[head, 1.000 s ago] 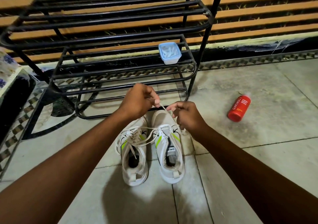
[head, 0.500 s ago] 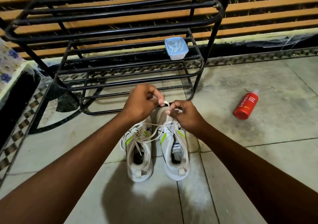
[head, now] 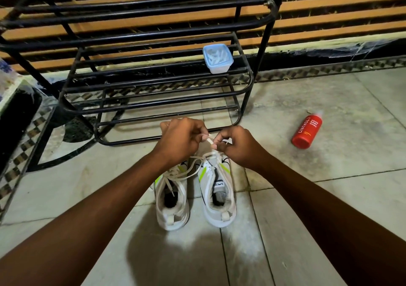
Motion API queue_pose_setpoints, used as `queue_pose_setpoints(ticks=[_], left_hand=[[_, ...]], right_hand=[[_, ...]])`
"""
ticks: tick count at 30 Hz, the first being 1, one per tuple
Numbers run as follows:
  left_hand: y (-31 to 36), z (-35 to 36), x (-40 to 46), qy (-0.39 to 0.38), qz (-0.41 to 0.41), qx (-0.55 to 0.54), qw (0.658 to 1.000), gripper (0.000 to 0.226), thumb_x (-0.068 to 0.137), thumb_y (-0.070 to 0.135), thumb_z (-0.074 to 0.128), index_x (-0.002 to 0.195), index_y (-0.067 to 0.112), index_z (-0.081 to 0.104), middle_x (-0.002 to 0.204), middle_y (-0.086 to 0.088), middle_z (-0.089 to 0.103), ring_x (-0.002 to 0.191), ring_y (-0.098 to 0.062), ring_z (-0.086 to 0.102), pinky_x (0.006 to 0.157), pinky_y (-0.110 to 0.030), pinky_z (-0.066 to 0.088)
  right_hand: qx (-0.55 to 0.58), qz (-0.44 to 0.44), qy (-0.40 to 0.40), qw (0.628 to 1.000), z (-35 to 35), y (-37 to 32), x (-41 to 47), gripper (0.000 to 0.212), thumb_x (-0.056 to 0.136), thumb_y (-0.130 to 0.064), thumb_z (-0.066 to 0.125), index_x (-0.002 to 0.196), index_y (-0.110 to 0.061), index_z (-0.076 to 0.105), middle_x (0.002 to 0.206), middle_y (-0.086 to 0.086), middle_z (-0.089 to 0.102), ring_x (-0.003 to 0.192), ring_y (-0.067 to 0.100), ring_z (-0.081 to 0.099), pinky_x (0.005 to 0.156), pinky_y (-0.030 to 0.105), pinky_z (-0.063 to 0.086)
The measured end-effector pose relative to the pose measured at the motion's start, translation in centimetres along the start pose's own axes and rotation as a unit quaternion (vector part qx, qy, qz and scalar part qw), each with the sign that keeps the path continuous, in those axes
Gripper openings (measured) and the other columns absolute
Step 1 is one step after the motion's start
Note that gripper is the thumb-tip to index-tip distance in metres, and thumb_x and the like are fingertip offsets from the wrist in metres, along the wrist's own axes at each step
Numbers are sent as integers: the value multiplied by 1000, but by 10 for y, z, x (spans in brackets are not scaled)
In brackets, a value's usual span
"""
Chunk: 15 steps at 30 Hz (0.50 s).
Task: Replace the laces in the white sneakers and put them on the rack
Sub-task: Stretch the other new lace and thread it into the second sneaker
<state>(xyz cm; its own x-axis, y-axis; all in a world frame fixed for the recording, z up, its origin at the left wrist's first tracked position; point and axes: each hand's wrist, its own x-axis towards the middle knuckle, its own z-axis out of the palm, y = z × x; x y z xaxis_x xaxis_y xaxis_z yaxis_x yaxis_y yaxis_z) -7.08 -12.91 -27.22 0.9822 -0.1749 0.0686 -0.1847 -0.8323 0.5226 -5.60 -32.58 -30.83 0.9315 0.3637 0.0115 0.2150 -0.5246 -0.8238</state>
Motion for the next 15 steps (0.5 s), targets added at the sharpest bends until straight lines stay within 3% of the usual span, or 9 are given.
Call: queue_pose_setpoints(ticks=[2, 4, 7, 10, 12, 15], left_hand=[[0, 2, 0, -41, -24, -24, 999, 12, 85, 23, 77, 79, 33, 73, 74, 23, 72, 83, 0, 68, 97, -49, 47], [3, 2, -1, -64, -34, -45, 996, 12, 82, 24, 82, 74, 30, 75, 70, 23, 72, 74, 3, 68, 90, -44, 55], [9, -1, -3, -64, -54, -85, 993, 16, 83, 13, 83, 70, 20, 76, 66, 11, 74, 65, 1, 70, 70, -27, 57], [5, -3, -2, -61, -76, -135, 986, 20, 81, 1, 80, 69, 16, 75, 69, 2, 76, 67, -12, 74, 66, -33, 61], [3, -6, -1, -42, -90, -196, 975, 19, 81, -4, 80, 76, 12, 73, 74, -6, 75, 71, -24, 75, 68, -47, 64], [6, -16, 3, -7, -102, -289, 952, 27, 84, -7, 79, 102, 12, 72, 76, -2, 69, 67, -15, 70, 66, -31, 60]], right_hand=[[3, -11, 5, 1000, -1, 0, -1, 8, 89, -16, 74, 81, -12, 75, 75, -9, 70, 71, 4, 64, 66, 12, 45], [0, -21, 13, 1000, -2, -2, 0, 8, 89, -16, 74, 81, -15, 74, 76, -9, 69, 75, 1, 62, 68, 11, 41], [-6, -30, 21, 999, -3, -5, 0, 7, 91, -17, 72, 84, -17, 74, 80, -10, 71, 80, 1, 62, 71, 11, 42], [24, -36, 40, 998, -6, -6, -2, 10, 96, -13, 67, 93, -12, 76, 84, -10, 71, 72, 2, 64, 70, 17, 48], [57, -46, 64, 995, -13, -9, -4, 14, 98, -8, 62, 100, -6, 76, 85, -1, 73, 59, 4, 63, 66, 20, 51], [75, -74, 107, 989, -26, -20, -6, 22, 98, 2, 58, 111, -7, 74, 83, 5, 74, 52, 14, 62, 63, 21, 52]])
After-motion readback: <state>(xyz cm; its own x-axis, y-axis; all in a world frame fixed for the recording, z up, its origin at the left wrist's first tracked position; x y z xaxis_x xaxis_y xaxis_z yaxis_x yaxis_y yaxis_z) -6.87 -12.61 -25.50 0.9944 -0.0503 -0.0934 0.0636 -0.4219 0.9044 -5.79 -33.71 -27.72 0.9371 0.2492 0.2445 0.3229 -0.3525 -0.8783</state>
